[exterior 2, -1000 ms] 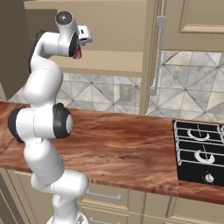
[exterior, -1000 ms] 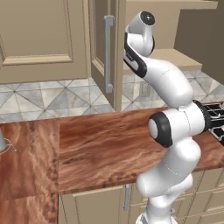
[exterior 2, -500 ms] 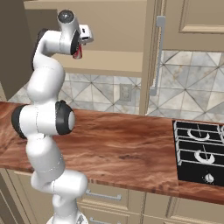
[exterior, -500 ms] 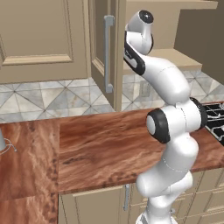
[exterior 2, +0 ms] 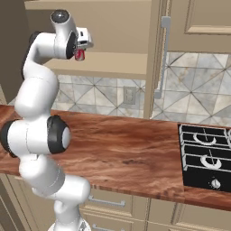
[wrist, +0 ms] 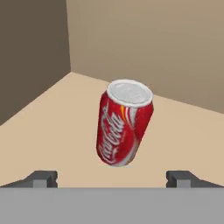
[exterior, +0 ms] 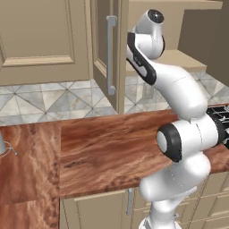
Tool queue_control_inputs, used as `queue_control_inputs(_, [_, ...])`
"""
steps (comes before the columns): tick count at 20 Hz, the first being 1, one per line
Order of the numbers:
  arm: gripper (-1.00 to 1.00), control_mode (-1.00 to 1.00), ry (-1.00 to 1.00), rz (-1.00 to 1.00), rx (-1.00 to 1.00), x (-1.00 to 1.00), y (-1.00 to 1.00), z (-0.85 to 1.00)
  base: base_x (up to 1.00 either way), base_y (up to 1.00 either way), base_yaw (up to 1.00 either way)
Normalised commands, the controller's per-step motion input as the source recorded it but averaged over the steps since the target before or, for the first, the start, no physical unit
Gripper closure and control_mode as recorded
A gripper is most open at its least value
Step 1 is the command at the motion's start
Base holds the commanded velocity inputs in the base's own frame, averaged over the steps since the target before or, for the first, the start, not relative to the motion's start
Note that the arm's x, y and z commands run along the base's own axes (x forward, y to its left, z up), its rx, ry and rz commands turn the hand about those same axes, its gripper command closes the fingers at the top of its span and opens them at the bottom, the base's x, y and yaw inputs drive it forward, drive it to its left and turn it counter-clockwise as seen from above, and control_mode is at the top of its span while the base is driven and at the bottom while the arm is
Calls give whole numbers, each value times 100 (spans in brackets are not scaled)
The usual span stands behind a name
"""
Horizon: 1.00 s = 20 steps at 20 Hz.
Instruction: Sort all alcoholic drinks to one cabinet, and non-alcoholic drinks to the other.
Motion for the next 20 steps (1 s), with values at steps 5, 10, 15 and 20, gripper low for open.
queue_control_inputs(5, [-100, -100, 0, -12, 0, -100, -28, -29, 0, 0, 0])
queue_control_inputs(10, [-100, -100, 0, -14, 3, -100, -53, -23, 0, 0, 0])
queue_control_inputs(15, [-100, -100, 4, -14, 1, -100, -42, -40, 0, 0, 0])
queue_control_inputs(20, [-100, -100, 9, -19, 0, -100, -16, -45, 0, 0, 0])
